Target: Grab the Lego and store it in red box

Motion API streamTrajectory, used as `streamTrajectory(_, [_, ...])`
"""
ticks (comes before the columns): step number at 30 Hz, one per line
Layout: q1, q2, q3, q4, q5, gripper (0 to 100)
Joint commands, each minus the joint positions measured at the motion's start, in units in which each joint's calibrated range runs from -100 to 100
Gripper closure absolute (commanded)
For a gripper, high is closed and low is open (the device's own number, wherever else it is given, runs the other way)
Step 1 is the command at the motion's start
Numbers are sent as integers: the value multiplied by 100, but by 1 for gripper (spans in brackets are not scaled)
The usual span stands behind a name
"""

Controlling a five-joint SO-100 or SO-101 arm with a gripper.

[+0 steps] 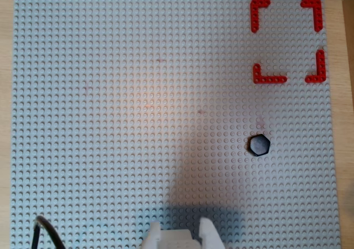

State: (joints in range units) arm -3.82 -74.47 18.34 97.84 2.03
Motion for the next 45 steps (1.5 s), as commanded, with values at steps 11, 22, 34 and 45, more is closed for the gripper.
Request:
streamTrajectory(11, [1666,2845,-852,-188,235,88])
streamTrajectory(22, [3028,5040,-779,-793,355,85])
streamTrajectory(34, [3072,5523,1175,-2442,407,82])
streamTrajectory(45, [3028,5600,2157,-3179,417,83])
